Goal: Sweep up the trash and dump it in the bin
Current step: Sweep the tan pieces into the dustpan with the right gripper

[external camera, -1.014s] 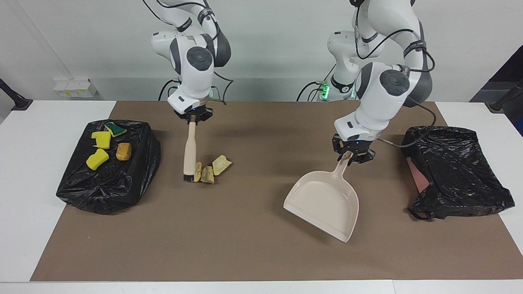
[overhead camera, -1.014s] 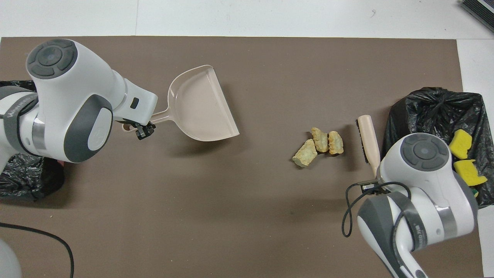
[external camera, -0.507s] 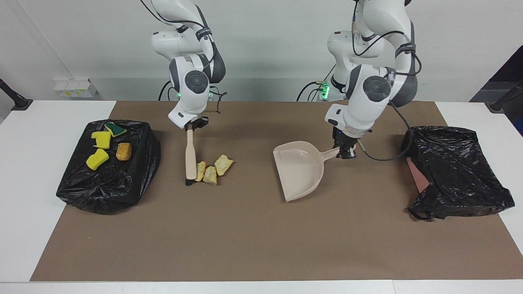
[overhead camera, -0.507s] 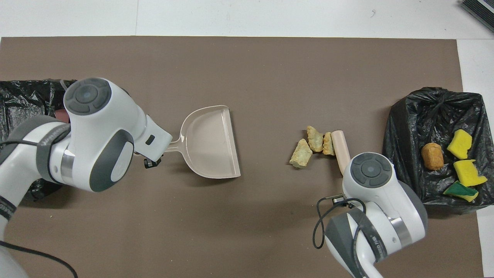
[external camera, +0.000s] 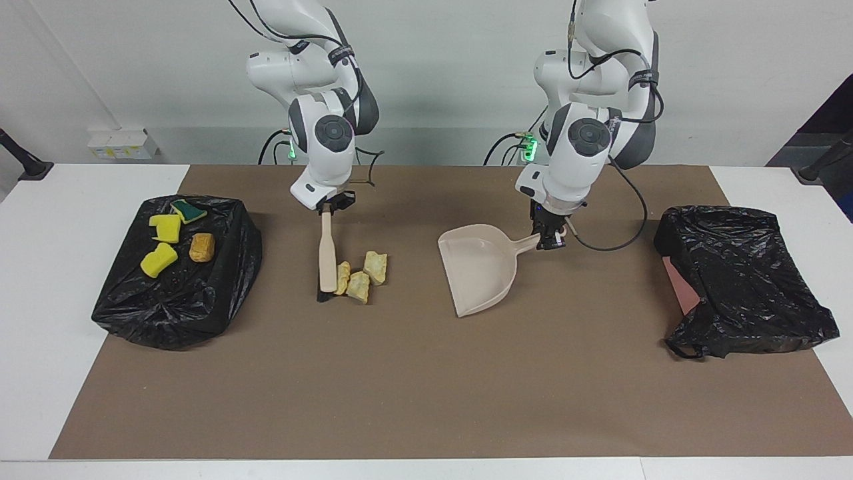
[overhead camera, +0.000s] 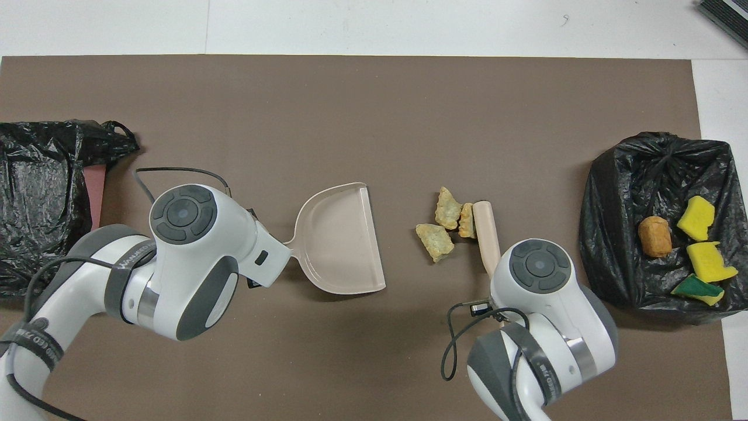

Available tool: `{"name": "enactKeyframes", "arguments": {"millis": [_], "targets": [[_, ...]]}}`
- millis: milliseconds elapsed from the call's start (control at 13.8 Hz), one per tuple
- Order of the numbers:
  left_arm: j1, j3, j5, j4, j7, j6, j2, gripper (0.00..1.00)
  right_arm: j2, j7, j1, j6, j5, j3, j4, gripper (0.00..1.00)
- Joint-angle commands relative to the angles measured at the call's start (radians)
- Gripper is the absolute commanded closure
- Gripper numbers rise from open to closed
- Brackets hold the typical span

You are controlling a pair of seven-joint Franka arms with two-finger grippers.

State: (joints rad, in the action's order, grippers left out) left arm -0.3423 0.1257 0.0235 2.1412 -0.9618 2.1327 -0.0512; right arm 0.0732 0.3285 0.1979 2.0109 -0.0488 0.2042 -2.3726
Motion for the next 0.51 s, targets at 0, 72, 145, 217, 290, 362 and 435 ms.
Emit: {"name": "enactKeyframes", "arguments": {"millis": [0,72,145,217,290,362,435], "targets": [[-0.049,-0.012,-0.013,0.042,0.083,0.050,0.013,1.00,-0.056,0.052,0.069,0.063,0.058,0.003,0.006,1.00],[-0.061,-0.012,-0.013,0.042,0.104,0.070,0.010,1.00,-0.078,0.050,0.101,0.074,0.066,0.003,0.024,1.00],[-0.064,-0.012,-0.013,0.042,0.112,0.075,0.010,1.00,-0.084,0.040,0.132,0.066,0.087,0.004,0.042,1.00],[-0.066,-0.012,-0.013,0.042,0.115,0.075,0.010,1.00,-0.093,0.014,0.155,0.060,0.151,0.004,0.068,1.00],[-0.066,-0.011,-0.013,0.042,0.117,0.079,0.010,1.00,-0.098,-0.046,0.169,0.060,0.262,0.004,0.079,1.00],[-0.067,-0.011,-0.013,0.042,0.115,0.084,0.010,1.00,-0.098,-0.107,0.178,0.062,0.365,0.006,0.087,1.00],[-0.067,-0.011,-0.013,0.042,0.115,0.091,0.008,1.00,-0.098,-0.139,0.202,0.055,0.413,0.006,0.095,1.00]]}}
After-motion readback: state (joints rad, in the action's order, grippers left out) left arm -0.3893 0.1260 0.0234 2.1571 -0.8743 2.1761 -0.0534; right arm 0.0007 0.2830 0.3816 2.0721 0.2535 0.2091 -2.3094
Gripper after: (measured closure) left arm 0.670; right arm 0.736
